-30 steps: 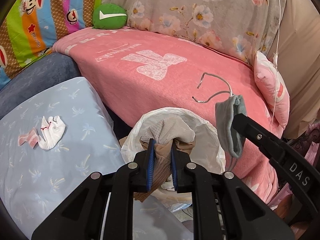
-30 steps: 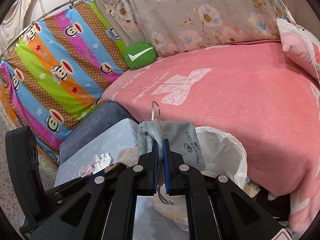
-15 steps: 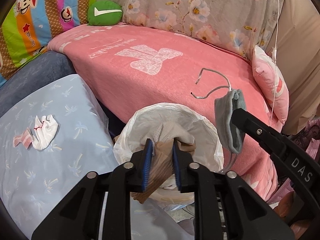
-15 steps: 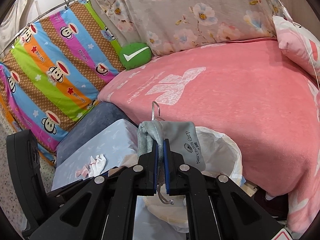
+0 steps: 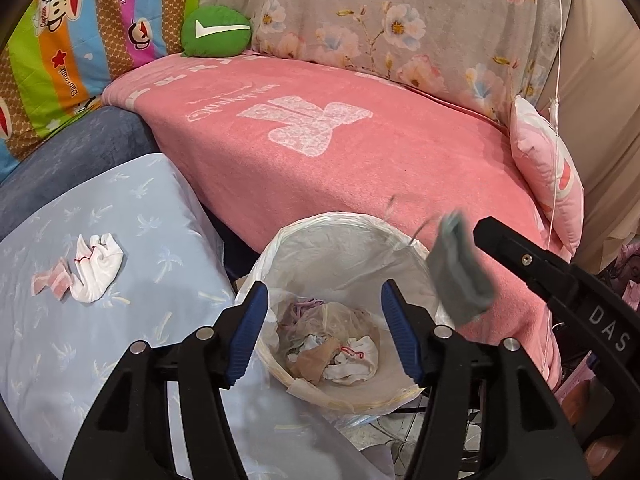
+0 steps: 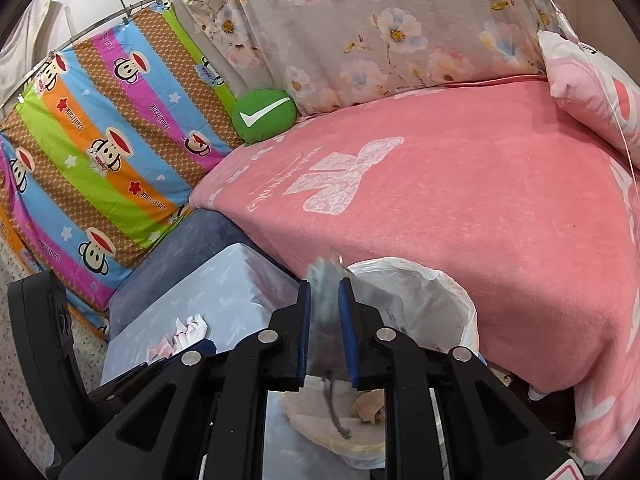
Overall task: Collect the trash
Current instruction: 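Open both tools to drop the tan item and grey pouch into the bin, then move both tools back over the white sock and pink packet, then grasp the pink packet with the left tool while the right tool grasps the white sock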
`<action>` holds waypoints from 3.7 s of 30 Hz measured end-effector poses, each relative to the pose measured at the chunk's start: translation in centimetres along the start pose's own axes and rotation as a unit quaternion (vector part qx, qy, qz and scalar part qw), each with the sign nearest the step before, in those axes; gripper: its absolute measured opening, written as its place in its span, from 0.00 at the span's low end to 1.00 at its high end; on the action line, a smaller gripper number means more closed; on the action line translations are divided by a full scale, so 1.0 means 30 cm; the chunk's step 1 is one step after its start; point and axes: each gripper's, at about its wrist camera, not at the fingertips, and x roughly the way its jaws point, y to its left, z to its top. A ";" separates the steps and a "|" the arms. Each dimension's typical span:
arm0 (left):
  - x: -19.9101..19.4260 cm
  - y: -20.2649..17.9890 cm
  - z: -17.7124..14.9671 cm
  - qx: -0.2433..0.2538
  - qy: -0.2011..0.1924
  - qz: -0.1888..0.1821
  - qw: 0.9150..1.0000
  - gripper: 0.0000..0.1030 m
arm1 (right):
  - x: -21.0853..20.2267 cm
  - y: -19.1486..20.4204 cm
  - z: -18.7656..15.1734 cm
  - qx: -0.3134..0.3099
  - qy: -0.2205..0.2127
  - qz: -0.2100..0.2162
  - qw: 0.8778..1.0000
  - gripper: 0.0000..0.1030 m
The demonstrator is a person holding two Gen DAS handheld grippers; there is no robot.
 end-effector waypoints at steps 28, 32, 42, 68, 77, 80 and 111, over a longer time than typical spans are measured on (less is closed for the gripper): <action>-0.050 0.167 -0.045 -0.052 -0.008 0.038 0.998 0.63 | 0.048 0.129 -0.052 -0.047 0.028 0.020 0.998 0.32; -0.058 0.222 -0.056 -0.066 -0.007 0.051 0.997 0.65 | 0.071 0.175 -0.071 -0.061 0.038 0.026 0.997 0.32; -0.087 0.382 -0.083 -0.100 -0.009 0.082 0.991 0.69 | 0.148 0.308 -0.132 -0.097 0.066 0.042 0.992 0.38; -0.119 0.795 -0.164 -0.178 0.001 0.146 0.973 0.76 | 0.402 0.608 -0.306 -0.162 0.138 0.062 0.975 0.47; -0.091 0.917 -0.177 -0.195 0.011 0.164 0.967 0.76 | 0.531 0.716 -0.358 -0.188 0.160 0.065 0.967 0.53; -0.073 0.956 -0.174 -0.198 0.015 0.170 0.965 0.78 | 0.583 0.746 -0.375 -0.193 0.168 0.064 0.965 0.54; 0.136 1.134 -0.111 -0.205 0.020 0.172 0.963 0.76 | 0.979 0.858 -0.473 -0.228 0.203 0.042 0.951 0.55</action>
